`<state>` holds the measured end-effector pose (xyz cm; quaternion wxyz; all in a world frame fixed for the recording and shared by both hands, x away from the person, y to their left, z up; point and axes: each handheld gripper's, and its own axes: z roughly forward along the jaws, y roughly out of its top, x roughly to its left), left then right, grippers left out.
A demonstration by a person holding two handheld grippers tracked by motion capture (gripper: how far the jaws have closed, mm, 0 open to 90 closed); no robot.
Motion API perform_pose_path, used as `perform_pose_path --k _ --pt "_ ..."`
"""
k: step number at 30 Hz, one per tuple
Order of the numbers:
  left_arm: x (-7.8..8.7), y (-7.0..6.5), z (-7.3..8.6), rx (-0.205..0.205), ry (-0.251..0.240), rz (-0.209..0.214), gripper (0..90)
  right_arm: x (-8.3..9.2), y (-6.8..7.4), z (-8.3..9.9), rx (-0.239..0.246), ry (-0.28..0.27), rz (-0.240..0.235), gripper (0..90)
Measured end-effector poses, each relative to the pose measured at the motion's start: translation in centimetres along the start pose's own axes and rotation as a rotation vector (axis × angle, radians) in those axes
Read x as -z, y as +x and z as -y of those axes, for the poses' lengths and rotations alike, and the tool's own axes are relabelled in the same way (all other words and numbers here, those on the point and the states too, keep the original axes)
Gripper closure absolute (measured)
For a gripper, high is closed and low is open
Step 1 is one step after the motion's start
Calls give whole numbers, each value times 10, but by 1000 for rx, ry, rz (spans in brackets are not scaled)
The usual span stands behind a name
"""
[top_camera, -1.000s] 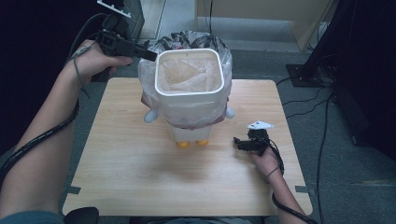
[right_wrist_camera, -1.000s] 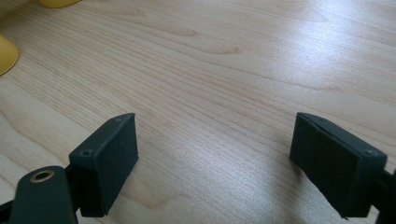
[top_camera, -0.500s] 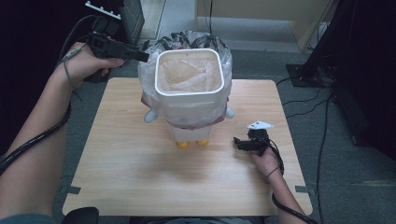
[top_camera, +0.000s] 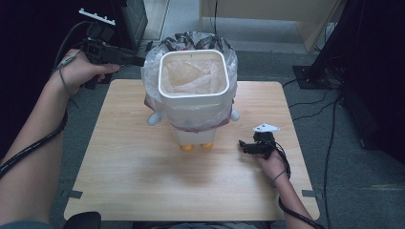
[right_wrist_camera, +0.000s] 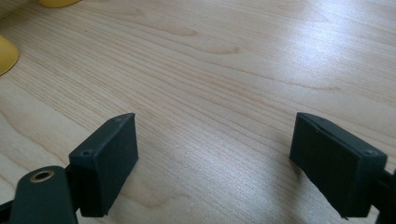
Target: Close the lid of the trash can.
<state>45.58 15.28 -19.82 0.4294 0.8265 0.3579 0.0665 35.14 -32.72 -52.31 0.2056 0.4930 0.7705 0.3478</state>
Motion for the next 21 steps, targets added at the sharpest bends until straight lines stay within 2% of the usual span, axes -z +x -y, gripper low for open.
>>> perform_pose_path --k 5,14,18,21 --pt "2 4 6 -3 -5 -9 348 0 0 0 0 0 0 149" --pt "3 14 21 18 -10 -21 347 0 0 0 0 0 0 149" --pt "2 16 31 -4 -32 -34 348 0 0 0 0 0 0 149" --pt "-1 20 39 9 -13 -33 342 0 0 0 0 0 -1 149"
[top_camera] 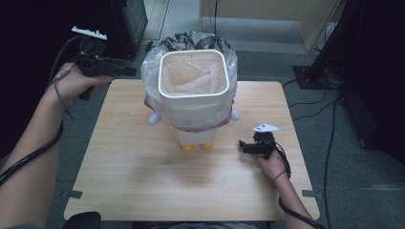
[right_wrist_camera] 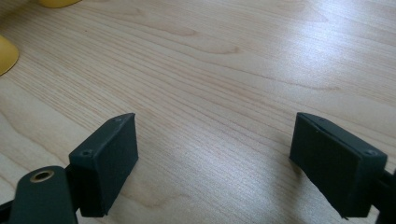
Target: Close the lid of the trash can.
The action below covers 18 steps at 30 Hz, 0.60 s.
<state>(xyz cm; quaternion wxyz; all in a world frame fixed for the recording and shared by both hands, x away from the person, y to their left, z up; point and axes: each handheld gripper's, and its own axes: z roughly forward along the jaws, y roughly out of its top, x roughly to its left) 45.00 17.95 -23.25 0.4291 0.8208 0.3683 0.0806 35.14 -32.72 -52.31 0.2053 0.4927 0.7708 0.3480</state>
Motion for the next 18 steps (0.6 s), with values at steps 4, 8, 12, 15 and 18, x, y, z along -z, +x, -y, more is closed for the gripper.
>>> perform_pose_path --k 4,8,12,15,18 --pt "-2 3 6 8 3 -1 342 0 0 0 -1 0 1 149" --pt "-3 4 10 11 5 -1 342 0 0 0 -1 0 0 149" --pt "-5 6 15 18 5 -5 342 0 0 0 -1 0 0 148" --pt "-7 7 18 18 4 -7 341 0 0 0 0 0 0 149" --pt "-11 9 23 19 5 -4 338 0 0 0 -1 0 0 149"
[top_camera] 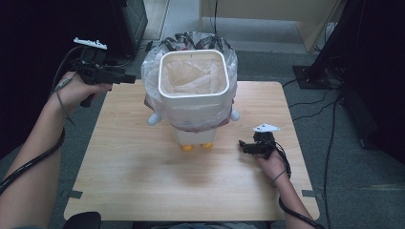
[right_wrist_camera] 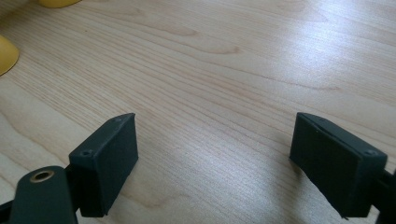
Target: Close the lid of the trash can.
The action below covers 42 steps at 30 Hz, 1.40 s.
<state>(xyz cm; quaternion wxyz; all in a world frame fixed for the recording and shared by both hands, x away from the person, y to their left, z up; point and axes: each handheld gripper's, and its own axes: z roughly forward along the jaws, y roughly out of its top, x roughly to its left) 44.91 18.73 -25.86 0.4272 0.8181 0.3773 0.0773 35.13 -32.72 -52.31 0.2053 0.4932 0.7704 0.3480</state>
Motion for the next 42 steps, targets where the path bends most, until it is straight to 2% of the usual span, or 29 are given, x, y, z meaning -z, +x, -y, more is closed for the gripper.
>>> perform_pose_path --k 18,23,32,37,42 --pt "-23 8 29 5 14 -2 337 0 0 0 1 0 1 148" --pt "-30 9 39 21 2 -14 335 0 0 0 2 0 0 148" --pt "-40 12 53 22 14 -14 319 0 0 0 1 0 0 148" --pt "-45 15 62 20 12 -29 298 0 0 0 1 0 1 148" --pt "-50 19 70 45 -3 -32 287 0 0 0 2 0 1 148"
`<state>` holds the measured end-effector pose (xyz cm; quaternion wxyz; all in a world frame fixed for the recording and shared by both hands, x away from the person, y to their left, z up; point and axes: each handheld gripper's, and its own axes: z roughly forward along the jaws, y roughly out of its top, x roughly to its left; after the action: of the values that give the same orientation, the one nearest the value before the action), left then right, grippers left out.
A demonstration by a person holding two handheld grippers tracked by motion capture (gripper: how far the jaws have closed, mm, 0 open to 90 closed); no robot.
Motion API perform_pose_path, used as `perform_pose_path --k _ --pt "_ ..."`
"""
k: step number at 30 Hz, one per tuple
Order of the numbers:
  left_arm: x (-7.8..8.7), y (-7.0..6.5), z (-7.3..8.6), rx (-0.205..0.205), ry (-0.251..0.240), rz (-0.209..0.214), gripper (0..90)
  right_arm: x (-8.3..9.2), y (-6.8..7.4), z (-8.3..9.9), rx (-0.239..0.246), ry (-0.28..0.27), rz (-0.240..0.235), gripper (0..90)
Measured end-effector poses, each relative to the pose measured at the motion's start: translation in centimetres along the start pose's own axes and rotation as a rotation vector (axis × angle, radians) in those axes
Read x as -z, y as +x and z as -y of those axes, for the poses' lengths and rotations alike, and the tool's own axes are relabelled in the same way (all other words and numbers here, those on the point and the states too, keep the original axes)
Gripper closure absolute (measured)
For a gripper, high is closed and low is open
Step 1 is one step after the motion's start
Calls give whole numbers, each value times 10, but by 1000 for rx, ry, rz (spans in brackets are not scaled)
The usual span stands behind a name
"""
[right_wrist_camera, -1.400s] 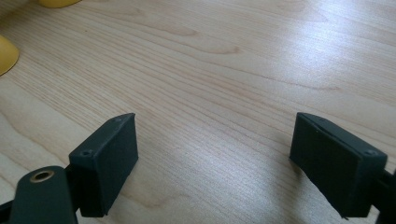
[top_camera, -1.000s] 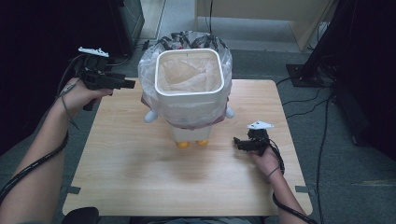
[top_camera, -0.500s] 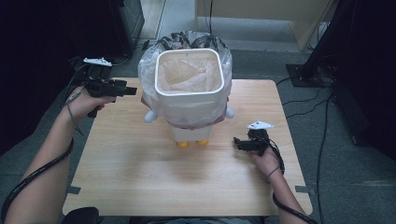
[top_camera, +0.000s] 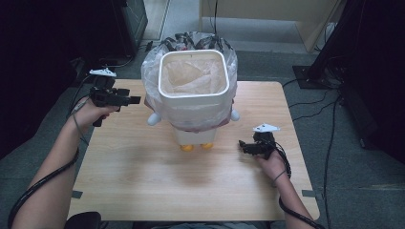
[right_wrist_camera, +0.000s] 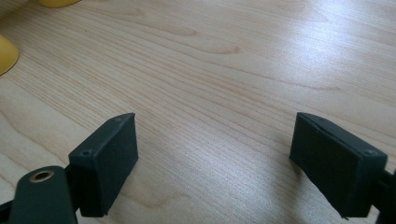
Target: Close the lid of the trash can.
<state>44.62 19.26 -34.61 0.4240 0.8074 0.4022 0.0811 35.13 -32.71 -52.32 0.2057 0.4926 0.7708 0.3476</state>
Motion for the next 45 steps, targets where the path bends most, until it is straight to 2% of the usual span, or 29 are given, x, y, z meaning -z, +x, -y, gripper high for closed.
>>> perform_pose_path --k 2,3,10,11,14,17,18,19,23,24,25,29,32,35,41,44,45 --pt "-1 2 3 1 8 8 281 0 0 0 -1 0 0 148" --pt "-4 3 6 -1 16 -5 278 0 0 0 -1 0 0 148" --pt "-10 3 14 -10 36 -31 272 0 0 0 -1 0 0 148" --pt "-14 4 17 16 48 -22 272 0 0 0 -2 0 0 148" --pt "-16 5 22 17 57 1 243 0 0 0 -1 0 0 148" --pt "-22 6 30 16 98 2 243 0 0 0 -1 0 0 148" --pt "-22 6 30 16 98 2 221 0 0 0 -1 0 0 148" --pt "-25 8 35 45 104 19 185 0 0 0 -2 0 0 148" --pt "-27 9 40 45 85 25 174 0 0 0 -1 0 0 148" --pt "-29 9 41 49 87 27 105 0 0 0 -1 0 0 148" --pt "-31 10 44 41 88 14 91 0 0 0 -2 -1 0 148" --pt "-34 10 49 33 87 1 91 0 0 0 -2 -1 0 148" --pt "-37 9 53 10 79 -13 93 0 0 0 -2 0 0 148" --pt "-40 9 58 21 75 9 93 0 0 0 -2 -1 0 148" --pt "-49 11 68 39 80 1 93 0 0 0 -2 -1 0 148" --pt "-51 11 70 35 75 5 93 0 0 0 -2 -1 0 148" --pt "-53 10 73 23 69 20 93 0 0 0 -1 -1 0 148"
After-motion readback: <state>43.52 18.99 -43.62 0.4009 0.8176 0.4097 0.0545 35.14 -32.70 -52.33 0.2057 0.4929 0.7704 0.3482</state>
